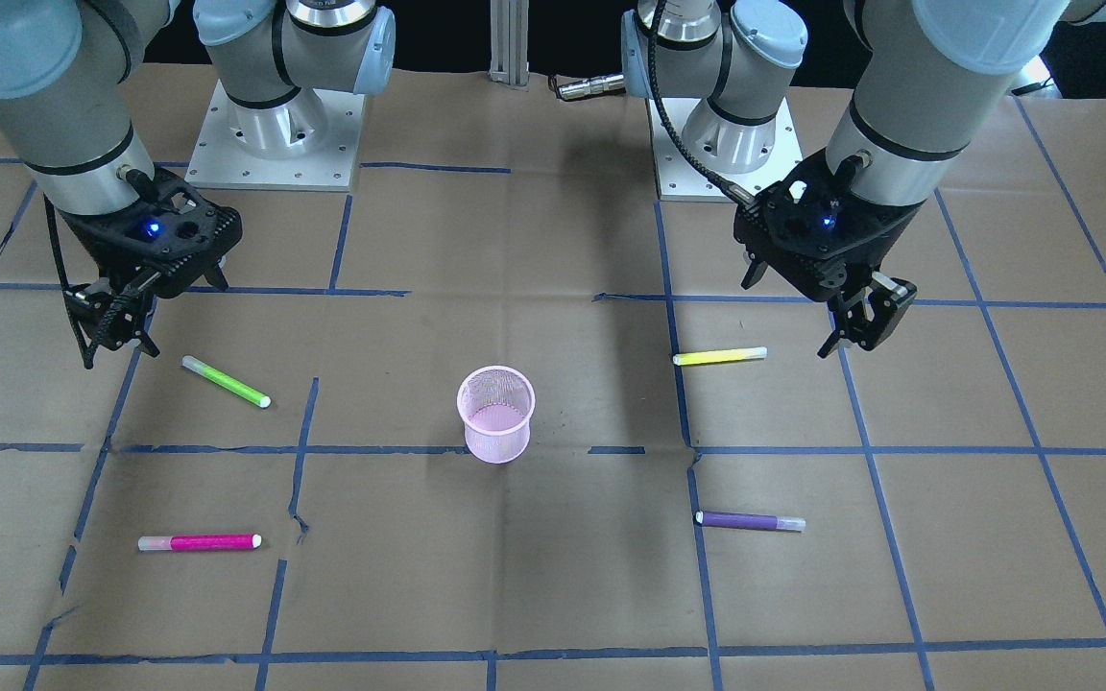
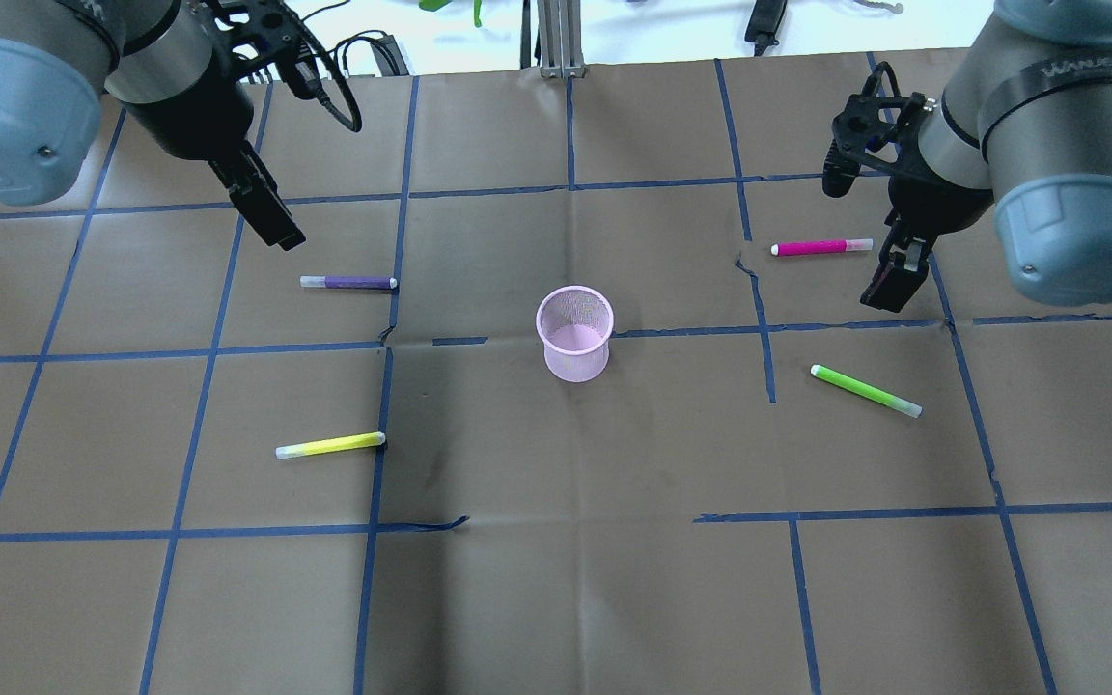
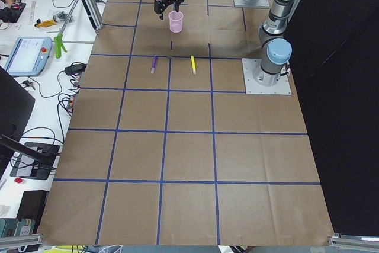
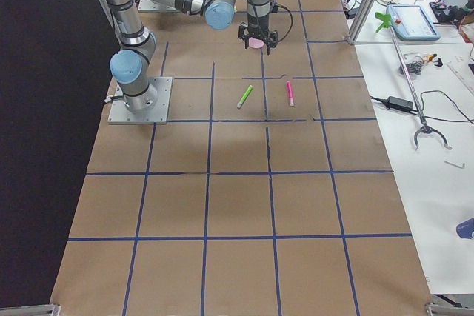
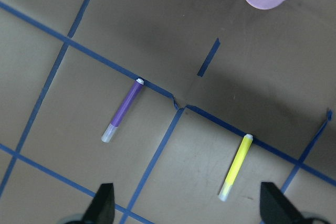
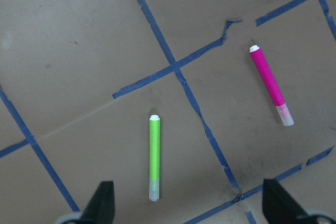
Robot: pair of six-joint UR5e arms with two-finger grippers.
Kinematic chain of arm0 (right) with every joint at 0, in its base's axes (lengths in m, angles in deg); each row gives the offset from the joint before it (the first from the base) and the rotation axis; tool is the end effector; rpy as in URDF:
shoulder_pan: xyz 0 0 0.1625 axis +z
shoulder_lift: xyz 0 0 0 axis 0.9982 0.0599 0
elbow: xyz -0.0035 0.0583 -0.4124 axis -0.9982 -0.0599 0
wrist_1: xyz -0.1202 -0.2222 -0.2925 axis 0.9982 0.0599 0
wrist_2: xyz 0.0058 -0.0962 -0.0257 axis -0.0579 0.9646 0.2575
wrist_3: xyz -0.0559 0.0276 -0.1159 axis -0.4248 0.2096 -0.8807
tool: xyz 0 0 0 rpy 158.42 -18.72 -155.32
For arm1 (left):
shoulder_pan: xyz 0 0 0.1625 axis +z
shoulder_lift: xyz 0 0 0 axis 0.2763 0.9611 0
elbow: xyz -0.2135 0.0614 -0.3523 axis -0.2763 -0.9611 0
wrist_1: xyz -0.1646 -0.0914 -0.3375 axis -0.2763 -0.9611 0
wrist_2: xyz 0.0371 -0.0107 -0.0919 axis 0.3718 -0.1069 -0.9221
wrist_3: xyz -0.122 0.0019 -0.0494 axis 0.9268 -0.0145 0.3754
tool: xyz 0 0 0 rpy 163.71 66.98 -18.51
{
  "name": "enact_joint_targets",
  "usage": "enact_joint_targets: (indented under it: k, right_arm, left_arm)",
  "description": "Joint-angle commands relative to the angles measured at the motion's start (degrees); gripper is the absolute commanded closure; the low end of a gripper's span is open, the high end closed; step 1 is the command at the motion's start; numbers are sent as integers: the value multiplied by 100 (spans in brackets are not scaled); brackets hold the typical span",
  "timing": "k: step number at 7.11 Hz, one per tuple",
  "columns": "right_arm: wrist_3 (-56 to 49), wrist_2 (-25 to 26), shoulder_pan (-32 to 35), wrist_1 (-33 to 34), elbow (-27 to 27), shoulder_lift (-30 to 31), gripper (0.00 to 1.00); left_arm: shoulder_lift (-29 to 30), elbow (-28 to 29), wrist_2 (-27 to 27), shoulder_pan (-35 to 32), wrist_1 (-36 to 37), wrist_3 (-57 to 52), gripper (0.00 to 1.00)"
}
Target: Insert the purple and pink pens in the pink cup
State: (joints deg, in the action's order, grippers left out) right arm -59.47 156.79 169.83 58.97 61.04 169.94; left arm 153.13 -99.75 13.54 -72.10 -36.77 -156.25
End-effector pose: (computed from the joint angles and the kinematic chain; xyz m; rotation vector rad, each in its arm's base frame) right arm 0.0751 -0.4789 0.3439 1.7113 -2.5794 0.0385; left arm -0.1179 -0.5114 0.4235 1.6836 2.6227 -0.0770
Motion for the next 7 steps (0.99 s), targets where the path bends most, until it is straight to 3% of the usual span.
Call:
enact_joint_targets:
  k: [1,2,4,6,7]
  right_arm:
    - [-642,275,-3,947,-17,-990,0]
    - [-697,487,-3,1303,-70,-1336,0]
    - [-1572,445,14,1359,-228,-1663,0]
    - [-1690,26,14,1638,-264,-1900,0]
    - [-1717,6,14,1867,-281,-2128,0]
  left_arm:
    - [218,-63,-50,-1,331,-1436,5]
    - [385,7,-76,7,332,-1580,5]
    - [562,8,81,-1,333,-1784,2]
    - [1104,16,1350,-45,341,-1679,2]
    - [1360,16,1661,-63,359,-1661,2]
